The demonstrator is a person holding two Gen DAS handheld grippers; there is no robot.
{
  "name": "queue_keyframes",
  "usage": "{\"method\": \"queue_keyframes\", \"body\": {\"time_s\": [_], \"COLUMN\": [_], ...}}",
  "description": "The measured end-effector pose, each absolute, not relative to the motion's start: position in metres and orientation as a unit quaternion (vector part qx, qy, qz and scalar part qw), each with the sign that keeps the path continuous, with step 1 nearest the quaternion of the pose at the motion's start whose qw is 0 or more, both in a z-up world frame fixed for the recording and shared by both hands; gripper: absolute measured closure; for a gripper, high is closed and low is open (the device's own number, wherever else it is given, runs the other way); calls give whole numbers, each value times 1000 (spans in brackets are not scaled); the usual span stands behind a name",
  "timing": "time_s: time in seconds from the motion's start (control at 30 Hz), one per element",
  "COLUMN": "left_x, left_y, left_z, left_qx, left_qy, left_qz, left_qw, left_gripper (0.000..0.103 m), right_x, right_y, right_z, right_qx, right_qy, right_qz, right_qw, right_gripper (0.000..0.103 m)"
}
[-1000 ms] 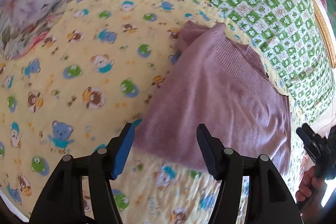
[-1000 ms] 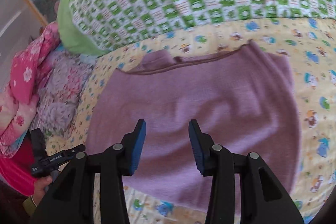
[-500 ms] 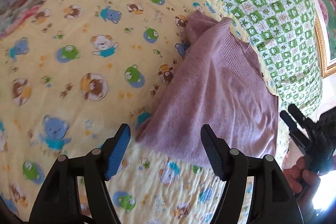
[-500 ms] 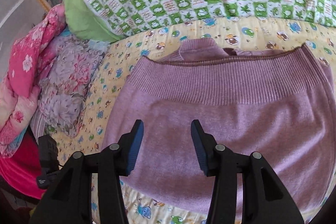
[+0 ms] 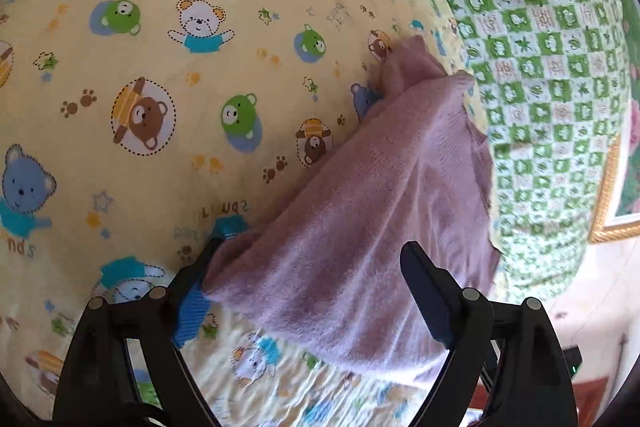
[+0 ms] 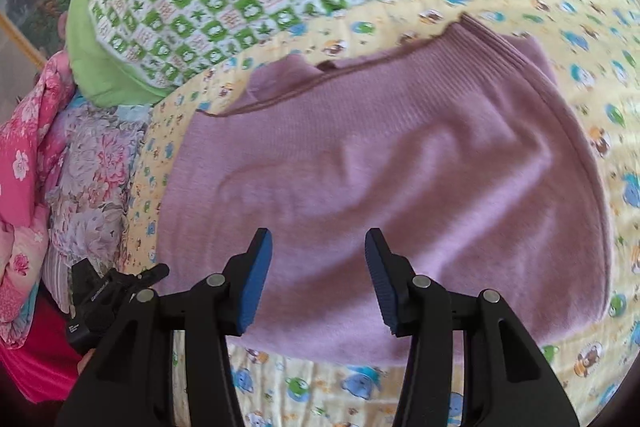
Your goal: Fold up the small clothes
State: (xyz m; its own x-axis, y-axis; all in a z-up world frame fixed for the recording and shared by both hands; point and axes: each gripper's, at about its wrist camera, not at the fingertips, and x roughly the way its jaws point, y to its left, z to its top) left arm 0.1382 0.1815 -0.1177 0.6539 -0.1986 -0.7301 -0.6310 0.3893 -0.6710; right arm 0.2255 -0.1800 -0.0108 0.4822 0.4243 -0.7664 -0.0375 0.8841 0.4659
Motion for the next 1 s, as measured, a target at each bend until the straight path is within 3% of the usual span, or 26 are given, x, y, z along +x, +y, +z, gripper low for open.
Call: {"method": "queue_keyframes", "body": {"time_s": [0.47,0.63,0.67,0.77,0.9,1.0], "left_x": [116,131,135,154,158,164], "left_y": [143,141,143,152,147,129], "left_z": [-122,-119,-119,-118,-106,-74], "left_qx": [-613,-569,-564,-549,-520,-456], "left_qy": [332,328,325,333,329,326], "left_qz": [196,211,213,186,173,160], "left_qw": [689,724,729,744,769,813], "left_gripper": [15,17,22,70,87,90], "right_x": [226,232,235,240,242,240], "right_y": [-197,-219,-222,-226,-231,-237], "right_z": [-19,-40,-42,-50,-61,-64], "right_qx": [165,180,179,159,156,164], "right_qy": [468,468,469,475,492,495], "right_qz": [184,162,163,160,157,161], "right_qw": [849,850,849,850,842,838], "right_gripper": [53,53,53,55,58,58]}}
